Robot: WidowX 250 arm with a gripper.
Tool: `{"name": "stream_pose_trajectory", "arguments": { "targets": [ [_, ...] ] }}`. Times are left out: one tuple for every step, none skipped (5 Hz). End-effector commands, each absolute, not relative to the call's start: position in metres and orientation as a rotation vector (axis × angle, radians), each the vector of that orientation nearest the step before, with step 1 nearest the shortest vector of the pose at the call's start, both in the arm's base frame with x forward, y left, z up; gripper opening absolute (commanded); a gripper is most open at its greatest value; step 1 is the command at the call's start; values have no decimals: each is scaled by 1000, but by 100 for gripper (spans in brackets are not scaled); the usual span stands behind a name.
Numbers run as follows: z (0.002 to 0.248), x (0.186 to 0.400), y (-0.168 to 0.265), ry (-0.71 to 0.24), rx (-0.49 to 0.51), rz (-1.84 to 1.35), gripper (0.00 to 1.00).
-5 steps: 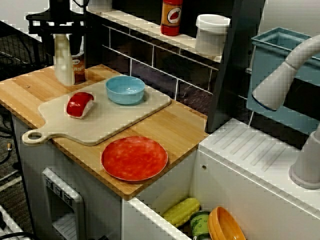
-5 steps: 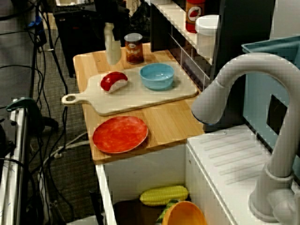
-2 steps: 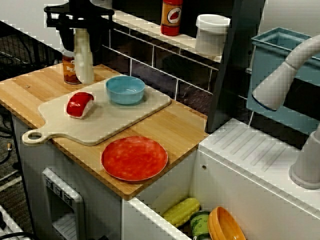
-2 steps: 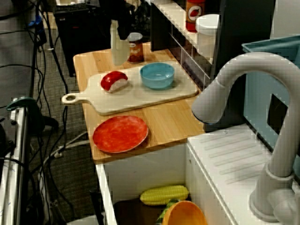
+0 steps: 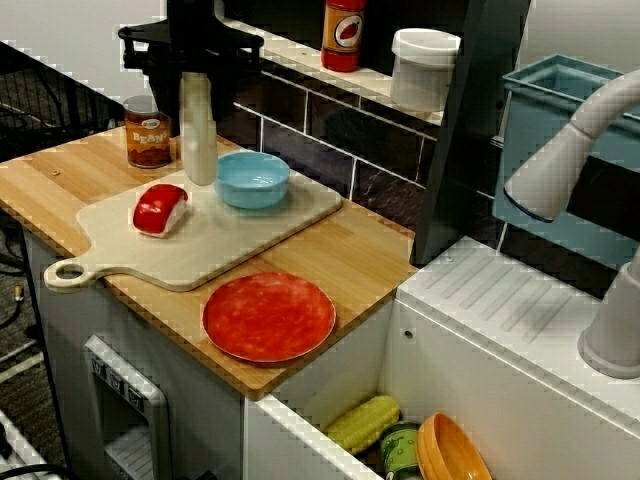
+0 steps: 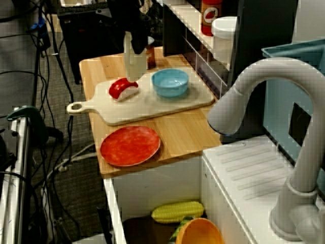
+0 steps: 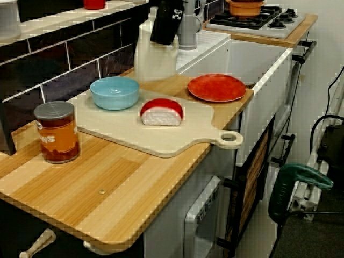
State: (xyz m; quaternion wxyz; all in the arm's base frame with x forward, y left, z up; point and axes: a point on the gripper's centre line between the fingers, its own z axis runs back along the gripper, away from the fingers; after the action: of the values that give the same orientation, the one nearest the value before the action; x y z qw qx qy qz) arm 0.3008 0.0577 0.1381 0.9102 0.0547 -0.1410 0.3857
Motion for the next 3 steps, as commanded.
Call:
{"name": "stream_pose_trajectory", "arguments": {
  "targets": [
    [151,307,31,-355,88,739,0],
    [148,315,16,-365,83,711,0],
    [143,322,3,-384,87,675,0]
  ]
}}
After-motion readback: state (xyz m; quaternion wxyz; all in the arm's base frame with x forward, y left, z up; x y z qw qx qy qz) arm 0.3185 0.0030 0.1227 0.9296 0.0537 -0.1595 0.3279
